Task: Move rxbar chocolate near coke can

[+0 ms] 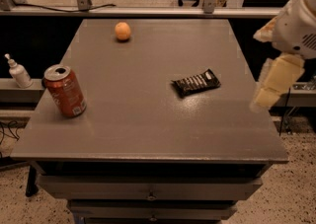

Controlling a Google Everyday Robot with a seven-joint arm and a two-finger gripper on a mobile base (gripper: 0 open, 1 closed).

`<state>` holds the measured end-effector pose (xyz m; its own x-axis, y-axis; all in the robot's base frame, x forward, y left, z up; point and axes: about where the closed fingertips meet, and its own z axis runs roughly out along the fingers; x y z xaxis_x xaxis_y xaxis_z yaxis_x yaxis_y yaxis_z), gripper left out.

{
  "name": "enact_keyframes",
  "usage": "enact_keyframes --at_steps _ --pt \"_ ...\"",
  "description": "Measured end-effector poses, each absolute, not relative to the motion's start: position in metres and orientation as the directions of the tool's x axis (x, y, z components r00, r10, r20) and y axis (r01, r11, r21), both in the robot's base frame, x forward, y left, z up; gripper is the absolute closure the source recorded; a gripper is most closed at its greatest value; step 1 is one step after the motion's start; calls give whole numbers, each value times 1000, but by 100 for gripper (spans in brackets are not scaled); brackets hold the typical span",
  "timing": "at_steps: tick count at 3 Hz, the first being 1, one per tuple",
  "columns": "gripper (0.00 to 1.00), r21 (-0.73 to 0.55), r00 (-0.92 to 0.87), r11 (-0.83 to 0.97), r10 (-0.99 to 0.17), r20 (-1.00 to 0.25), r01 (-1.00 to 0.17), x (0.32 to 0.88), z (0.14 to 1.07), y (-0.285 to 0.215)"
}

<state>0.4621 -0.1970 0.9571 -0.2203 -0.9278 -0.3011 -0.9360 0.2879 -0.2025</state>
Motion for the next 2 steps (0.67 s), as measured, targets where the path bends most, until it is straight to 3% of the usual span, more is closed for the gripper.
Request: enact_keyframes --at_steps 2 --pt "0 -61 -289 372 -805 -518 -926 533 910 -162"
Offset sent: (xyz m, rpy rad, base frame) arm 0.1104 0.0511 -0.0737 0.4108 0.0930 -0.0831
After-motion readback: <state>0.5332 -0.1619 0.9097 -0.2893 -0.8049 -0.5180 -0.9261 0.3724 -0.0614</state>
